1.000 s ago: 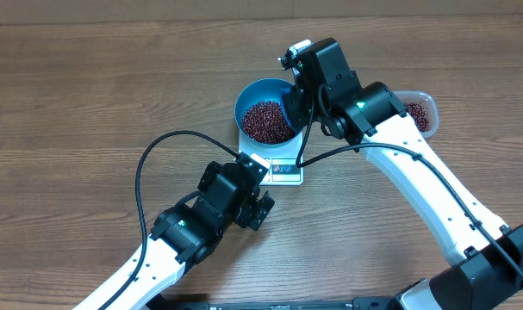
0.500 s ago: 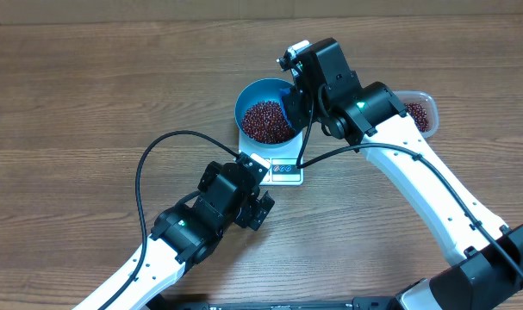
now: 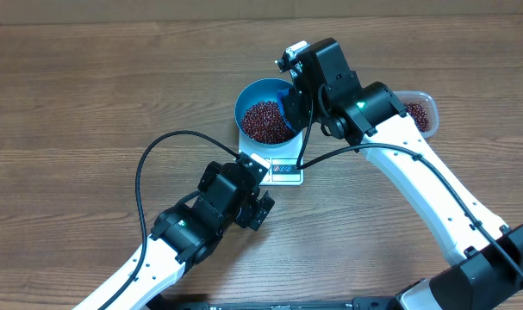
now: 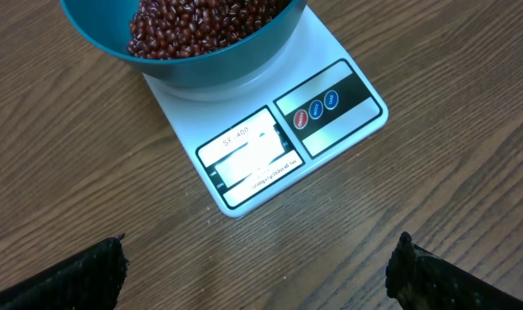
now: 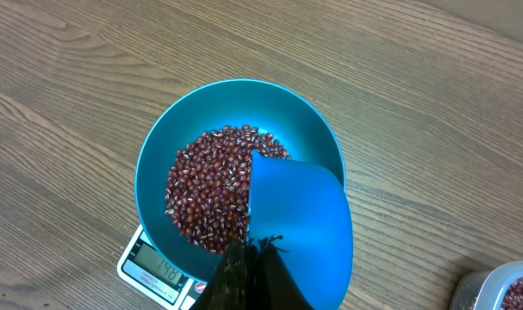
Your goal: Scoop item into bowl and weigh 150g on scale
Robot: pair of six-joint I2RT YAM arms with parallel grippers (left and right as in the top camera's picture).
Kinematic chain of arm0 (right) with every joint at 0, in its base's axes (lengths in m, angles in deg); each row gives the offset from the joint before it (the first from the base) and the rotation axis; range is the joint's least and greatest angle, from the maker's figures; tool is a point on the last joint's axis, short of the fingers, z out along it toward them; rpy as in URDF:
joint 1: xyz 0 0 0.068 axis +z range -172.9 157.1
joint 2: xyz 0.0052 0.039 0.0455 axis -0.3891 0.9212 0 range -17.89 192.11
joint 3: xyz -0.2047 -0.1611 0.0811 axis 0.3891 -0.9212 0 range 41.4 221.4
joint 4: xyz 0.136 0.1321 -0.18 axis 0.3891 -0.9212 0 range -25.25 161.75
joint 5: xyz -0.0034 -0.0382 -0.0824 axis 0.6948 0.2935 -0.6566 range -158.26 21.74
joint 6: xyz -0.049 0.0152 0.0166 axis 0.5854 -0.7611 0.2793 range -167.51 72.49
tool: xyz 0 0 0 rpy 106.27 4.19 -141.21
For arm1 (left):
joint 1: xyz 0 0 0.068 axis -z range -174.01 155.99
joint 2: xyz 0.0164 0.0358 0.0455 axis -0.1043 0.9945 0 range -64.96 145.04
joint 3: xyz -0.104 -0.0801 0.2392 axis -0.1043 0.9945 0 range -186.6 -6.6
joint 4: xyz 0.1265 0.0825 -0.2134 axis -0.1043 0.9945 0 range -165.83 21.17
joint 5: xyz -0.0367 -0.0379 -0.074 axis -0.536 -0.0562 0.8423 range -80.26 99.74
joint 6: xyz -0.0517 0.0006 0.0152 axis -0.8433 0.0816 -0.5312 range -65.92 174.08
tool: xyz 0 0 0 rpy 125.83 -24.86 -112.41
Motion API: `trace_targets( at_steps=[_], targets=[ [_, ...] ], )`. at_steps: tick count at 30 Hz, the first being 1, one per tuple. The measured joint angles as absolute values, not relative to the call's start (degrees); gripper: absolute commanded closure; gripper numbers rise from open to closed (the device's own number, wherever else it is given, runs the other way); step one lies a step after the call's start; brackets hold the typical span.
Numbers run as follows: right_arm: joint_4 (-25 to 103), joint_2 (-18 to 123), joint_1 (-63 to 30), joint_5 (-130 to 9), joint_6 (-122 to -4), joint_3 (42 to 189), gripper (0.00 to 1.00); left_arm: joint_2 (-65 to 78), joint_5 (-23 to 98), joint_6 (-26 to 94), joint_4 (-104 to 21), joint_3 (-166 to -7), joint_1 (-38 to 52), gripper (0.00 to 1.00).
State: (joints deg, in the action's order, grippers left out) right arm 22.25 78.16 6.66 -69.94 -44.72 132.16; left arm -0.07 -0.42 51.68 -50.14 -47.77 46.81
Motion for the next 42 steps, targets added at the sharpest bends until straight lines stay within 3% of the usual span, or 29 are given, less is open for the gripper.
trace_targets(
  at_steps=[42],
  targets=[
    [21.82,78.16,6.64,-67.20,-41.73,132.16,0.96,-0.07,-0.42,51.68,-50.14,-47.77,46.81,0.00]
  ],
)
